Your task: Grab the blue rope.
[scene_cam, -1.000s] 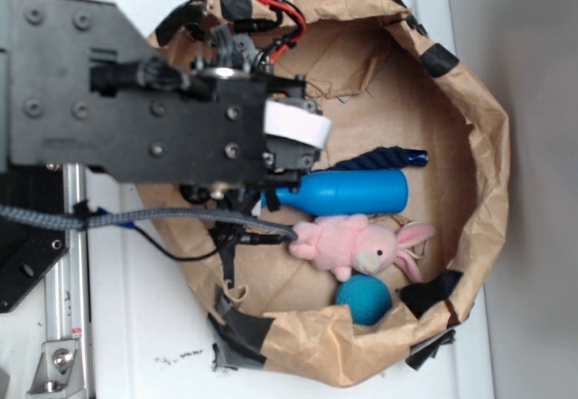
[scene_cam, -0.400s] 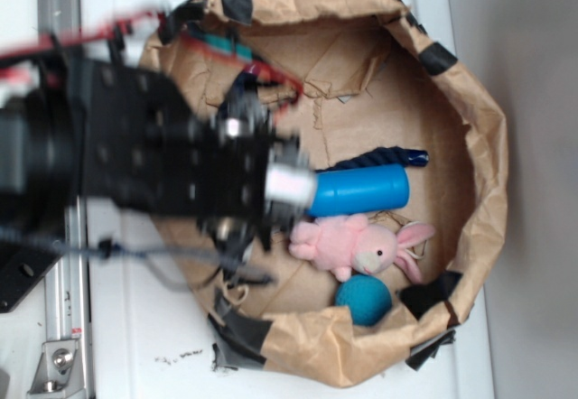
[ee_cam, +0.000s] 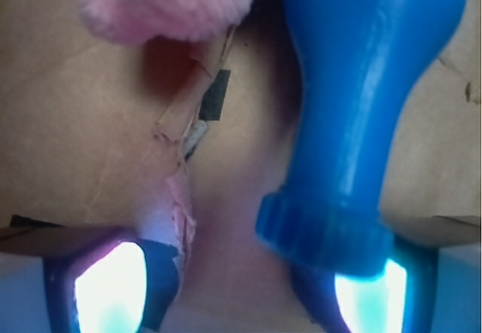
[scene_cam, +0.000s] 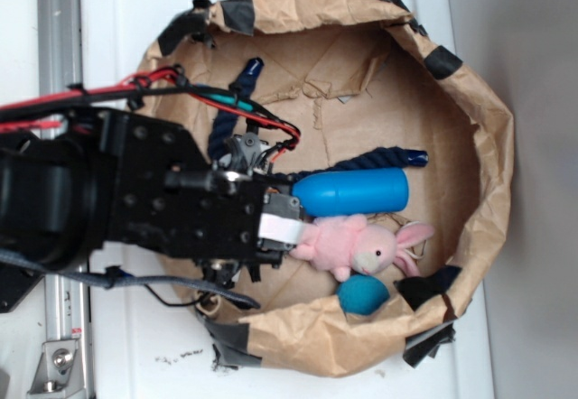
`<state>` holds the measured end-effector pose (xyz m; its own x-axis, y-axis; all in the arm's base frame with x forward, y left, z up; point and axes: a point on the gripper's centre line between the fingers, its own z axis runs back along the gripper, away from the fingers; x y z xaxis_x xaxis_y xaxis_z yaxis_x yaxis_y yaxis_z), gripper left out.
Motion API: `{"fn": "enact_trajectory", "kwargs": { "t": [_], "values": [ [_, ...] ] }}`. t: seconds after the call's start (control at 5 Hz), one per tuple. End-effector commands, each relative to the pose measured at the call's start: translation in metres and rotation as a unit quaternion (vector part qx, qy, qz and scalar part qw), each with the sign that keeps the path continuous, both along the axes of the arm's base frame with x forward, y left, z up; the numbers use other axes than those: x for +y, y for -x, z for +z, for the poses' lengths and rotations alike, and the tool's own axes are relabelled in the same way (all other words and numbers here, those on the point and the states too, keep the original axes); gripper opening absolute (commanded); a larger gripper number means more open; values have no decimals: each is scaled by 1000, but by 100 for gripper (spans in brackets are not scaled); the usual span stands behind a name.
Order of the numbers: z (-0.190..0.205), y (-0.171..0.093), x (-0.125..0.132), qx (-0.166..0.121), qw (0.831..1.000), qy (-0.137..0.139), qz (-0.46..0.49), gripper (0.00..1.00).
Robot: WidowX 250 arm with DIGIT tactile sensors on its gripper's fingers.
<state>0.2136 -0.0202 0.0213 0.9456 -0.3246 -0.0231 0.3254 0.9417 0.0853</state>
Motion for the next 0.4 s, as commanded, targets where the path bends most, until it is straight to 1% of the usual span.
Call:
{"fn": "enact_trajectory", "kwargs": {
  "t": [0.0,0.2],
  "values": [
    [-1,-9,14,-27,999,-30,-32,100],
    [-5,-9,24,-29,997,-55,-43,100]
  ]
}}
